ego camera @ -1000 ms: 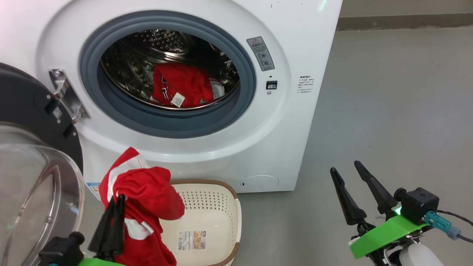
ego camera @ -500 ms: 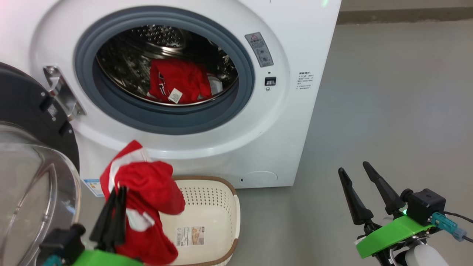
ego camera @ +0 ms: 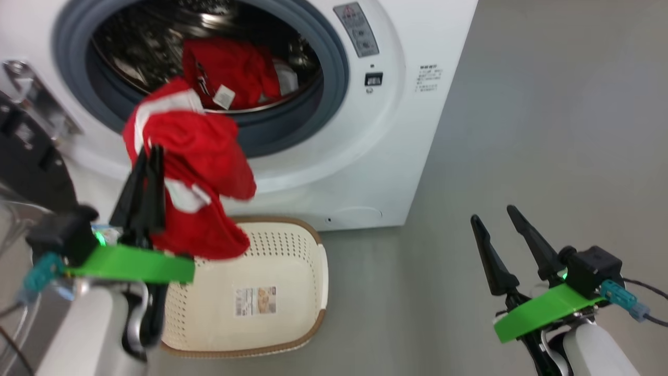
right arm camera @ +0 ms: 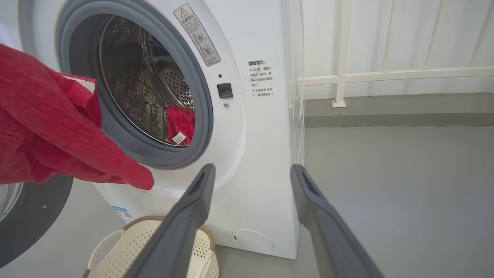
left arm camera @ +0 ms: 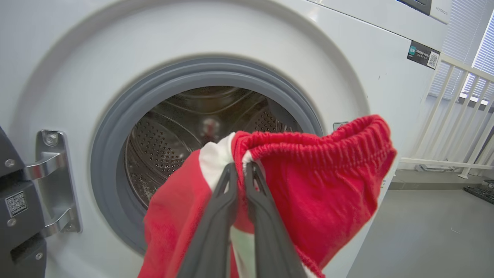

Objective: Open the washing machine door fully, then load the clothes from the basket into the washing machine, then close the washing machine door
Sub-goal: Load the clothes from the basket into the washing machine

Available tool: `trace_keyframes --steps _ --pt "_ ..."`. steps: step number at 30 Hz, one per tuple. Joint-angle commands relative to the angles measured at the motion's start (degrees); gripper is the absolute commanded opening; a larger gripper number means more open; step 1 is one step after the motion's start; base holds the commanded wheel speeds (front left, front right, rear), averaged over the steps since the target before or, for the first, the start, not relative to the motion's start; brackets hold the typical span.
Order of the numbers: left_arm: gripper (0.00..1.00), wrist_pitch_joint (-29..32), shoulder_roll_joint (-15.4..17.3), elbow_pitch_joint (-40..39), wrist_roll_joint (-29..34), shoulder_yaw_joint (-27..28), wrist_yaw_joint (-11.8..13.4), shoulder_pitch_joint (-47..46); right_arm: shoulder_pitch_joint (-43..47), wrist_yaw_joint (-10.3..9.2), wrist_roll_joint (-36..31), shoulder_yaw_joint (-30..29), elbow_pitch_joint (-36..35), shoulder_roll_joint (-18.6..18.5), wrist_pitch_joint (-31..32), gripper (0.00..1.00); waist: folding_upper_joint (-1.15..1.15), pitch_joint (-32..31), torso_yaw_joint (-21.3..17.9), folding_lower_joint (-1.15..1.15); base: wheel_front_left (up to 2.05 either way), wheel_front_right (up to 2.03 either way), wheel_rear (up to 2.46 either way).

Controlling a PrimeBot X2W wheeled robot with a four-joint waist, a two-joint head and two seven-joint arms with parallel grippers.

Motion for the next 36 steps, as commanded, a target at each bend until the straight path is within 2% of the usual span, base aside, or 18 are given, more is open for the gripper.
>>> trace_keyframes --steps 1,13,22,29,36 --pt "0.0 -0.4 1.3 -0.2 0.6 2.3 -0.6 -4.0 -1.8 0.09 -0.8 1.1 -1.3 0.1 -0.3 1.0 0.0 3.1 -1.4 0.0 0.0 0.0 0.0" --pt "0.0 -0.7 0.1 9.3 2.5 7.0 -3.6 -21.9 -5.4 0.09 -1.9 1.1 -3.0 2.4 -0.3 1.0 0.0 12.4 -5.6 0.0 0.0 0.0 0.0" --pt "0.0 -0.7 1.0 23.8 5.5 8.4 -5.9 -33.4 -7.8 0.09 -2.4 1.9 -4.4 4.7 -0.3 1.0 0.0 20.0 -9.3 0.0 0.0 0.0 0.0" --pt "0.0 -0.7 1.6 33.3 7.3 8.6 -6.7 -42.1 -9.1 0.09 -2.6 2.4 -5.2 6.0 -0.3 1.0 0.0 24.5 -11.9 0.0 0.0 0.0 0.0" --pt "0.0 -0.7 2.7 39.0 8.5 9.2 -7.0 -48.1 -9.7 0.09 -2.5 3.1 -5.8 6.7 -0.3 1.0 0.0 27.2 -13.8 0.0 0.0 0.0 0.0"
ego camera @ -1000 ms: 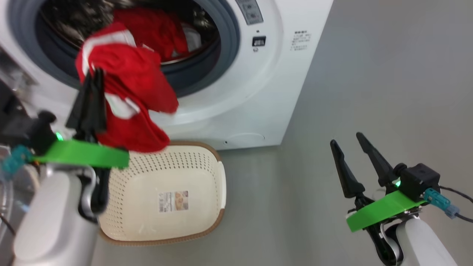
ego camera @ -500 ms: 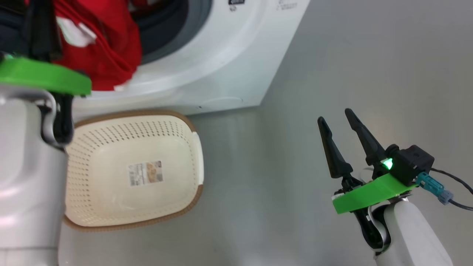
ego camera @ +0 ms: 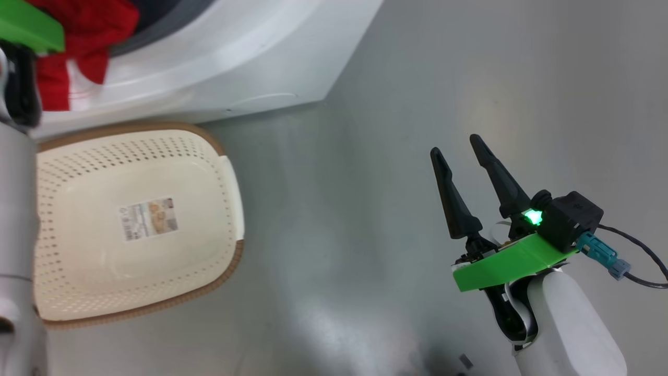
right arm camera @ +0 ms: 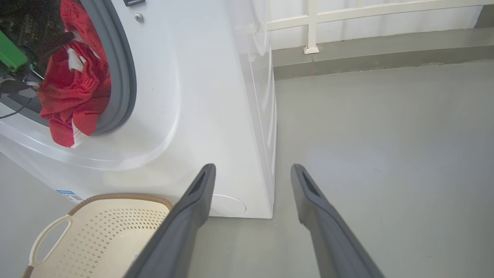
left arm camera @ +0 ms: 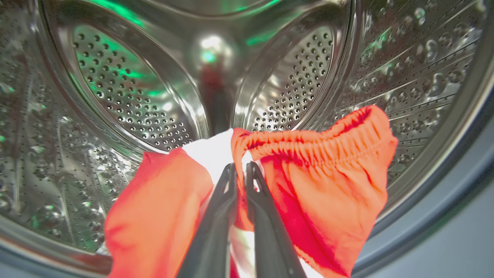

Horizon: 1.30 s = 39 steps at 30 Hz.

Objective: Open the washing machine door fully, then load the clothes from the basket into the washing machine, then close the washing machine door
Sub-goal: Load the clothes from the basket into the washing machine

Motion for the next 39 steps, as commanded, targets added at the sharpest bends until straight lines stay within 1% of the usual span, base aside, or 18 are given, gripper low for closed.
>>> trace_keyframes --steps 1,5,8,10,12,14,16,18,19,20,21,24,29,34,39 --pt "0.0 -0.3 2.6 -0.9 0.9 0.9 -0.3 -1.7 -0.1 0.09 -0.5 1.2 -1.5 0.4 -0.3 1.0 0.0 2.3 -2.3 0.0 0.0 0.0 0.0" --pt "0.0 -0.3 3.3 1.8 1.9 0.7 -0.4 -5.6 -0.4 0.09 -0.3 1.8 -1.8 0.6 -0.3 1.0 0.0 3.8 -3.4 0.0 0.0 0.0 0.0" --pt "0.0 -0.3 4.0 1.4 3.3 0.6 -0.4 -7.9 -0.5 0.09 -0.2 2.1 -1.9 0.7 -0.3 1.0 0.0 4.5 -4.2 0.0 0.0 0.0 0.0" --pt "0.0 -0.3 4.5 -0.8 4.4 1.2 -0.2 -9.0 -0.6 0.09 0.0 2.3 -2.0 0.7 -0.3 1.0 0.0 5.0 -4.8 0.0 0.0 0.0 0.0" --pt "0.0 -0.3 4.9 -5.3 5.5 2.8 0.5 -9.9 -0.7 0.09 0.5 2.3 -2.3 0.8 -0.3 1.0 0.0 5.5 -5.2 0.0 0.0 0.0 0.0" --pt "0.0 -0.3 4.8 -10.2 6.4 5.1 1.0 -9.9 -0.7 0.09 1.0 2.4 -2.7 0.8 -0.3 1.0 0.0 6.0 -5.5 0.0 0.0 0.0 0.0" --pt "0.0 -0.3 4.3 -13.6 7.2 7.1 1.1 -9.3 -0.7 0.09 1.3 2.3 -3.0 0.8 -0.3 1.0 0.0 6.3 -5.6 0.0 0.0 0.0 0.0" --pt "0.0 -0.3 3.6 -14.3 7.9 8.3 1.1 -8.4 -0.7 0.09 1.4 2.2 -3.1 0.8 -0.3 1.0 0.0 6.5 -5.5 0.0 0.0 0.0 0.0" --pt "0.0 -0.3 3.4 -12.6 8.4 8.3 1.1 -8.0 -0.7 0.09 1.5 2.1 -3.1 0.8 -0.3 1.0 0.0 6.4 -5.3 0.0 0.0 0.0 0.0" --pt "0.88 -0.3 3.2 -7.6 9.2 7.5 1.0 -7.7 -0.6 0.09 1.7 2.3 -2.9 0.8 -0.3 1.0 0.0 6.3 -4.9 0.0 0.0 0.0 0.0" --pt "1.0 0.1 3.0 -4.5 9.4 6.9 0.9 -7.9 -0.6 0.09 1.7 2.4 -2.8 0.8 -0.3 1.0 0.0 6.2 -4.7 0.0 0.0 0.0 0.0" --pt "1.0 1.8 2.7 2.5 9.8 5.3 0.5 -9.5 -0.9 0.09 1.7 2.7 -2.6 0.8 -0.3 1.0 0.0 6.1 -4.1 0.0 0.0 0.0 0.0" --pt "1.0 1.3 2.5 9.1 9.7 3.8 0.0 -12.1 -1.2 0.09 1.7 2.7 -2.4 0.8 -0.3 1.0 0.0 5.7 -3.4 0.0 0.0 0.0 0.0" --pt "1.0 0.5 2.1 12.8 8.9 3.0 -0.3 -12.8 -1.4 0.09 1.6 2.8 -1.9 0.8 -0.3 1.0 0.0 4.5 -2.7 0.0 0.0 0.0 0.0" --pt "1.0 -0.1 1.4 13.8 7.7 2.7 -0.5 -11.5 -1.5 0.09 1.5 2.7 -1.6 0.8 -0.3 1.0 0.0 2.7 -1.9 0.0 0.0 0.0 0.0"
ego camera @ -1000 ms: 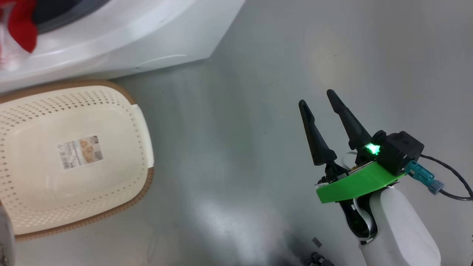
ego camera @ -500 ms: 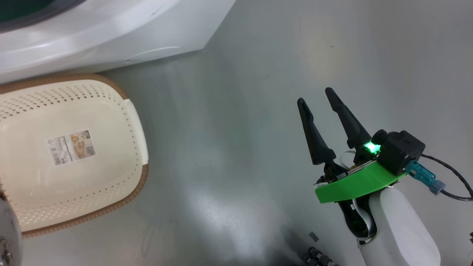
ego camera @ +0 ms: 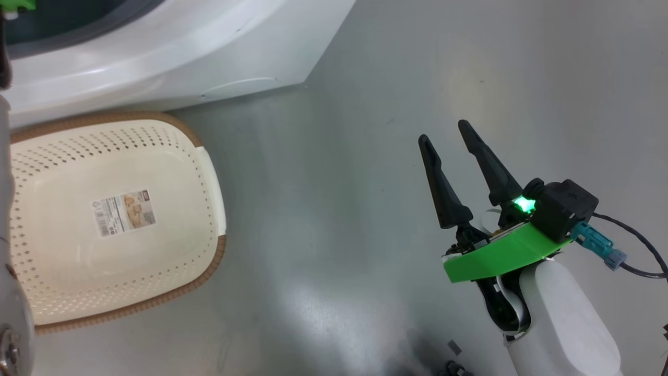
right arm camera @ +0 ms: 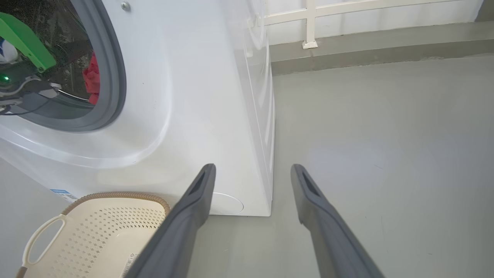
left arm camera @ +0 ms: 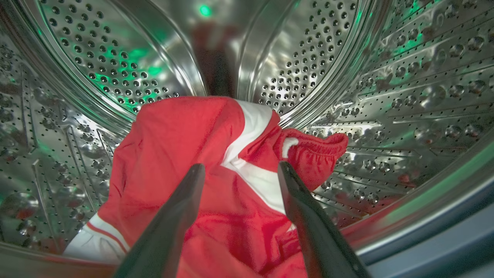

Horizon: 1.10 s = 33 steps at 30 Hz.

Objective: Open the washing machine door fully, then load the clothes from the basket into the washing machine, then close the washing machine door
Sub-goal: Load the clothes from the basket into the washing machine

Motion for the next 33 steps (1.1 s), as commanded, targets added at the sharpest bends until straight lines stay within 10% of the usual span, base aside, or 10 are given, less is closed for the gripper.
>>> trace_keyframes --steps 1,33 --pt "1.0 -0.6 1.6 -1.5 -0.9 0.1 -0.5 1.0 0.8 0.09 0.4 0.8 -0.9 0.2 -0.3 1.0 0.0 -1.4 0.8 0.0 0.0 0.0 0.0" --pt "1.0 -0.7 -1.3 -26.0 -5.9 -0.2 -0.6 35.6 4.8 0.09 0.5 0.0 3.0 -2.3 -0.3 1.0 0.0 -21.0 9.4 0.0 0.0 0.0 0.0"
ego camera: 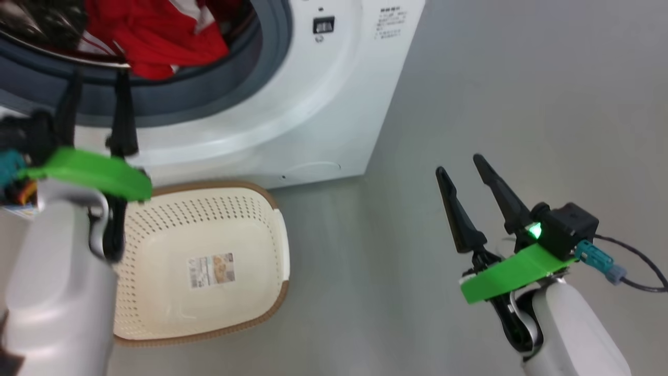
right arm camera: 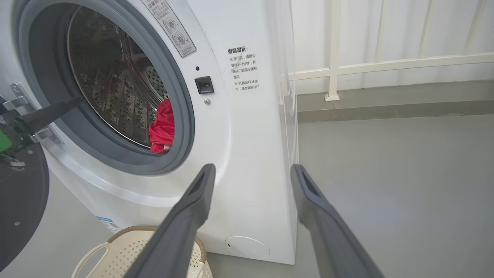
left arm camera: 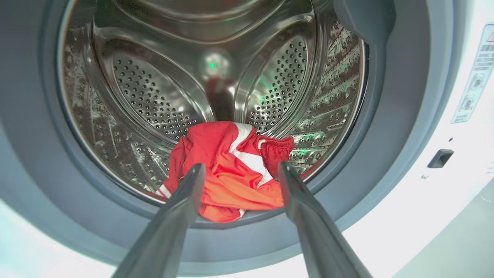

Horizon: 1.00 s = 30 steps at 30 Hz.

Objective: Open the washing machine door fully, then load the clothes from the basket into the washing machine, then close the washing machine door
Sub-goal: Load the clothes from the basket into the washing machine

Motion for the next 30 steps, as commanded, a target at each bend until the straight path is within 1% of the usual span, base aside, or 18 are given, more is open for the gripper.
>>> trace_keyframes --steps 1,8,23,30 --pt "1.0 -0.5 1.8 -2.6 0.2 2.0 -0.2 2.3 2.0 0.09 0.9 1.3 -0.9 -0.2 -0.3 1.0 0.0 -3.6 2.0 0.0 0.0 0.0 0.0" --pt "1.0 -0.5 -0.1 -8.2 0.4 3.5 -0.2 11.7 4.2 0.09 1.8 1.3 0.1 -1.5 -0.3 1.0 0.0 -8.1 3.9 0.0 0.0 0.0 0.0" --pt "1.0 -0.5 -0.3 -18.2 1.8 7.0 -0.1 28.6 8.5 0.09 3.0 1.4 0.9 -3.2 -0.3 1.0 0.0 -15.5 5.5 0.0 0.0 0.0 0.0" --pt "1.0 -0.5 -1.5 -23.7 1.9 9.1 0.2 36.8 10.3 0.09 3.4 1.6 0.9 -3.9 -0.3 1.0 0.0 -18.0 5.9 0.0 0.0 0.0 0.0"
